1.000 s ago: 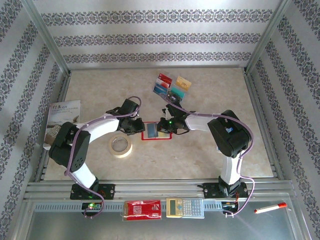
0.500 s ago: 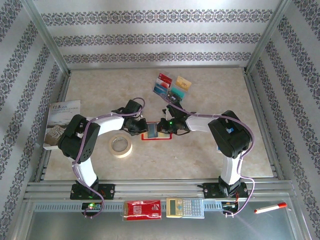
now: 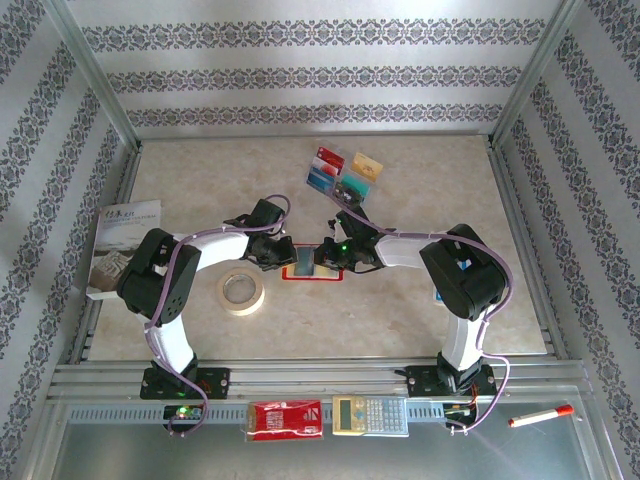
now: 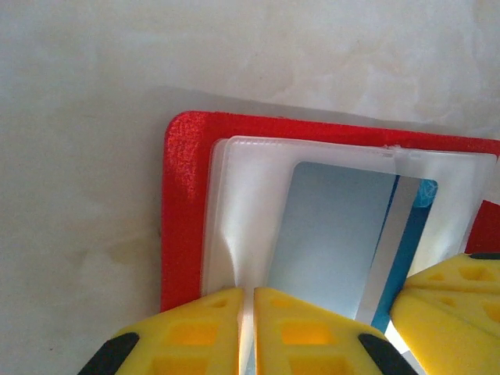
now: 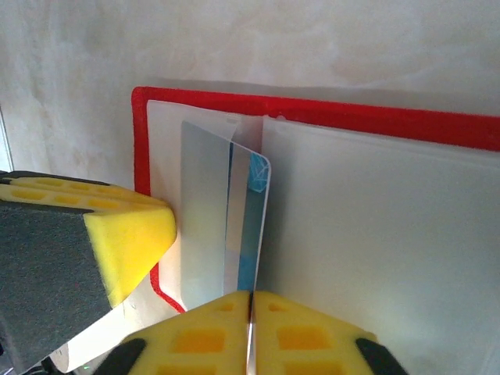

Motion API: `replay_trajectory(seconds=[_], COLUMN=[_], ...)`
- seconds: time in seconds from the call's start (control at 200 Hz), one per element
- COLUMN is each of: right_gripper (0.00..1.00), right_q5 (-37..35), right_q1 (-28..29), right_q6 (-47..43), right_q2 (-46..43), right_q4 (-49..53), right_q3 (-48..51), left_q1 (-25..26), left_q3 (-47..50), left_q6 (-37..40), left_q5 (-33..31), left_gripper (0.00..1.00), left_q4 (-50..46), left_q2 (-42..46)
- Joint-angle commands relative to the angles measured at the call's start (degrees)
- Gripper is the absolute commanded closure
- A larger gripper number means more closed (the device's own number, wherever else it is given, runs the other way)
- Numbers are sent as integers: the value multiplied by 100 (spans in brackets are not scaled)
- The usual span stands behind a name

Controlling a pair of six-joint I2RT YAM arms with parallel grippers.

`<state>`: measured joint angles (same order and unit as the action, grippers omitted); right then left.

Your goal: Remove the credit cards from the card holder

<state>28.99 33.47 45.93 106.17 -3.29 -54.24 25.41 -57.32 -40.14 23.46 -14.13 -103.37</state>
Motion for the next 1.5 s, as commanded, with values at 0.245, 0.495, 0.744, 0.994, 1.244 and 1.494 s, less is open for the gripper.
replay_trajectory(seconds=[0.245,0.495,0.744,0.994,1.244,1.494], right_gripper=[77,81,95,100,100,100], right_q5=[-118,-34,-248,-362,406,1046], right_q1=[-3,8,-105,-501,-693,-774], right_q6=[191,176,158,68,-177,153], right_q2=[346,392,154,-687,-1603,-1758], right_q4=[-40,-126,-187,-771,-1585,-2090], right_q3=[-59,-109,74,783,1048,1013], left_q1=[6,0,-7,-11,-62,-294], left_q3=[81,79,46,42,112,679], left_q6=[-3,15,46,-11,-70,-559], left_q5=[-184,-170,-228,-184,-115,520], left_gripper=[86,86,85,67,40,21], left_q4=[-197,-205,-317,-198,185,1328], left_q2=[-202,-186,-66,414,1294,2159])
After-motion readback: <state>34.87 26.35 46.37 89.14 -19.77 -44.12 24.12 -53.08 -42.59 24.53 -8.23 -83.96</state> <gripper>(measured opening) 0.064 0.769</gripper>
